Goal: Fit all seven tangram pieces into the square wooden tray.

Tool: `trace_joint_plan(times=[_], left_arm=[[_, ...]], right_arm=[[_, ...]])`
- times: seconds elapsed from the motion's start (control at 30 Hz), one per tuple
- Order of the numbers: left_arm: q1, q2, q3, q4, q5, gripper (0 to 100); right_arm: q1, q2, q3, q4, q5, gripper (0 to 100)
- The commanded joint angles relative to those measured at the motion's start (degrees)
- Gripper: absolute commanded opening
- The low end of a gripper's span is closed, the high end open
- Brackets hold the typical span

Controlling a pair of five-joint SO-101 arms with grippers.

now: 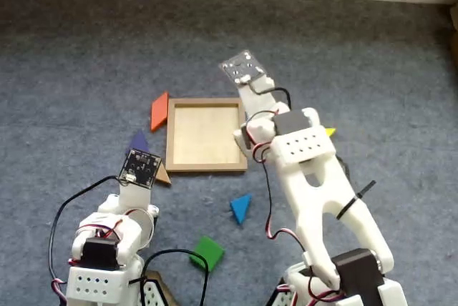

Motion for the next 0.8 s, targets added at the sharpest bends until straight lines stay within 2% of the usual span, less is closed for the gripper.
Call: trace_joint_plan(times=[0.0,0.3,0.57,0.77], left_arm=[[-0.66,-0.22,1.19,0.26,-0.44,1],[-0.66,-0.22,1.19,0.26,-0.44,1],[-0.66,-0.22,1.19,0.26,-0.44,1],[-0.66,-0.22,1.19,0.26,-0.44,1]], right_arm=[[-3.47,0.92,-3.82,-3.56,-6.68,17.3],[-6.55,19.74,-20.18,-3.30,-14.24,17.3],[-6.64,33.71,-35.30,3.74,-26.37,17.3],[-7.08,40.04,-42.77,10.51,-28.84,17.6]])
